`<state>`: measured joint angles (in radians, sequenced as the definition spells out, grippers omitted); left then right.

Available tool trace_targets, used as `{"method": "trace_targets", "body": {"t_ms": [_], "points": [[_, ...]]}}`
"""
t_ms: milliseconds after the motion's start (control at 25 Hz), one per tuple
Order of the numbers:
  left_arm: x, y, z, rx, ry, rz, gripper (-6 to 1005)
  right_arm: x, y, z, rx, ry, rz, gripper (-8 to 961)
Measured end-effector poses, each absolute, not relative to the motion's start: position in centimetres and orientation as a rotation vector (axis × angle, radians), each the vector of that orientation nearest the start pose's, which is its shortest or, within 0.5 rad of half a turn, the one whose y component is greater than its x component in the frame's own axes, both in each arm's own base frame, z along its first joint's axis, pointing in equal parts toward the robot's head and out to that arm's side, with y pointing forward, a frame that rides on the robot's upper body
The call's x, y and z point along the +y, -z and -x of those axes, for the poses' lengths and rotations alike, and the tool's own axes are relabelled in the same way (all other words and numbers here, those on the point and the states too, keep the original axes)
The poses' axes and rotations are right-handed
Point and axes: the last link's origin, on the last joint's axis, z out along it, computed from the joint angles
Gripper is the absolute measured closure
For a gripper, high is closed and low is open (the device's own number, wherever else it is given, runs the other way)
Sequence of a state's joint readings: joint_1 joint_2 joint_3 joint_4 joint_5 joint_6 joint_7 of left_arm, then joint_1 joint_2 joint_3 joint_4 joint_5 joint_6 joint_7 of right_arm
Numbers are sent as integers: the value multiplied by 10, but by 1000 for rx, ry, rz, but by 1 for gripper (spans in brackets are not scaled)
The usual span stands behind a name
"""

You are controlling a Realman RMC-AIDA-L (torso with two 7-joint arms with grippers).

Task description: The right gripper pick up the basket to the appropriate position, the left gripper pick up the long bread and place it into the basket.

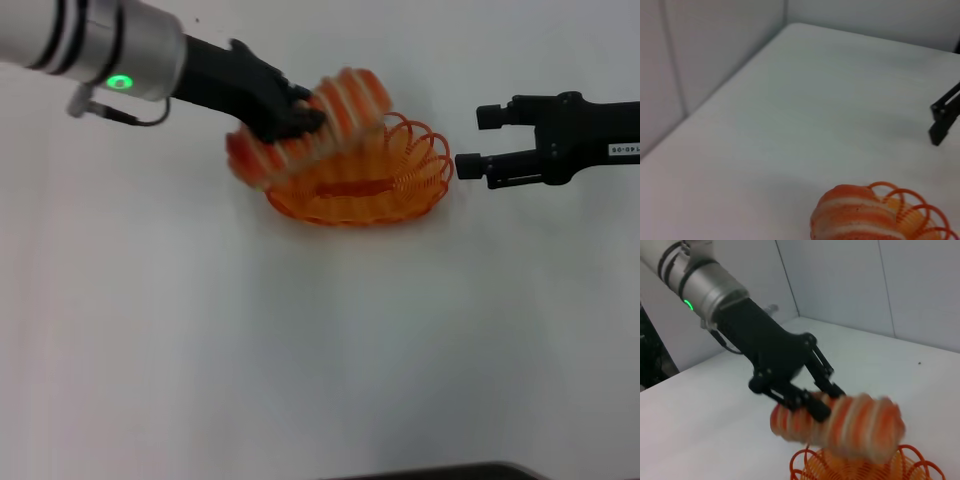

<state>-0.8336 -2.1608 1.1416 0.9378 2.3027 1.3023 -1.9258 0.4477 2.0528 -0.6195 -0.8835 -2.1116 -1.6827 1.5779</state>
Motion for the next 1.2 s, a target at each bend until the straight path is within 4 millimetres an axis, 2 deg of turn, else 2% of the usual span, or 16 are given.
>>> {"method": "trace_targets", "body": {"t_ms": [120, 280, 560, 720, 760, 840, 960, 1200], "points": [[396, 73, 119, -396, -37, 2938, 724, 314, -49, -284, 773, -559, 2695, 38], [394, 82, 120, -391, -75, 2931, 739, 312, -47, -285, 782, -562, 2693, 38], [393, 78, 126, -431, -25, 2911, 475, 312, -44, -284, 786, -570, 2702, 38], [388, 59, 135, -502, 86, 2873, 309, 313, -44, -283, 779, -570, 2704, 38], [386, 48, 140, -540, 150, 2852, 268, 313, -44, -283, 778, -572, 2704, 38], [380, 26, 154, -607, 270, 2807, 88, 313, -44, -282, 777, -576, 2703, 38], [363, -6, 185, -711, 416, 2783, 89, 314, -43, -281, 777, -575, 2708, 38], [315, -44, 257, -891, 572, 2783, 90, 313, -38, -278, 777, -586, 2718, 38]]}}
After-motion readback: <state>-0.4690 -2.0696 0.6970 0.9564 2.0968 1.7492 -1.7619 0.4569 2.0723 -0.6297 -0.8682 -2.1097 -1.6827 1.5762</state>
